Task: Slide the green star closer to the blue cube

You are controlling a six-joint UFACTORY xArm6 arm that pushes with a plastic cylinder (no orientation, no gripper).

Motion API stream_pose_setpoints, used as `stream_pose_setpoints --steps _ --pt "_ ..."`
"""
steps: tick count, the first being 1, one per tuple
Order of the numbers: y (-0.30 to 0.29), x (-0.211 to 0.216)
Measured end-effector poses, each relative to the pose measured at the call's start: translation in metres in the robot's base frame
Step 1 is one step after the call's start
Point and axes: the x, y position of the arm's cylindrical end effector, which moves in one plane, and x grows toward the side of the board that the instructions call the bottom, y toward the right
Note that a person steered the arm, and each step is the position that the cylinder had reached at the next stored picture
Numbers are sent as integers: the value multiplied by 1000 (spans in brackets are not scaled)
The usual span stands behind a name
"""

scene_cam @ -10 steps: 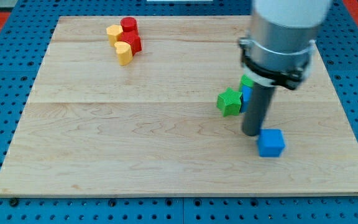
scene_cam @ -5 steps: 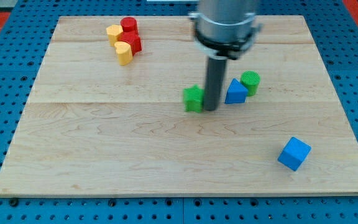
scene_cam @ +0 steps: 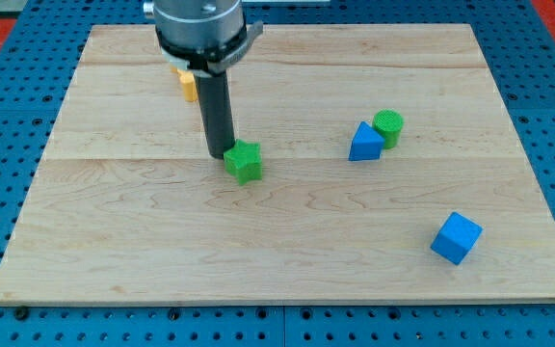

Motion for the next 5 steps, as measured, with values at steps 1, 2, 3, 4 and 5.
stream_pose_setpoints --steps 1,2,3,4,5 --pt "63 19" --pt "124 59" --pt "158 84" --pt "159 66" --pt "161 46"
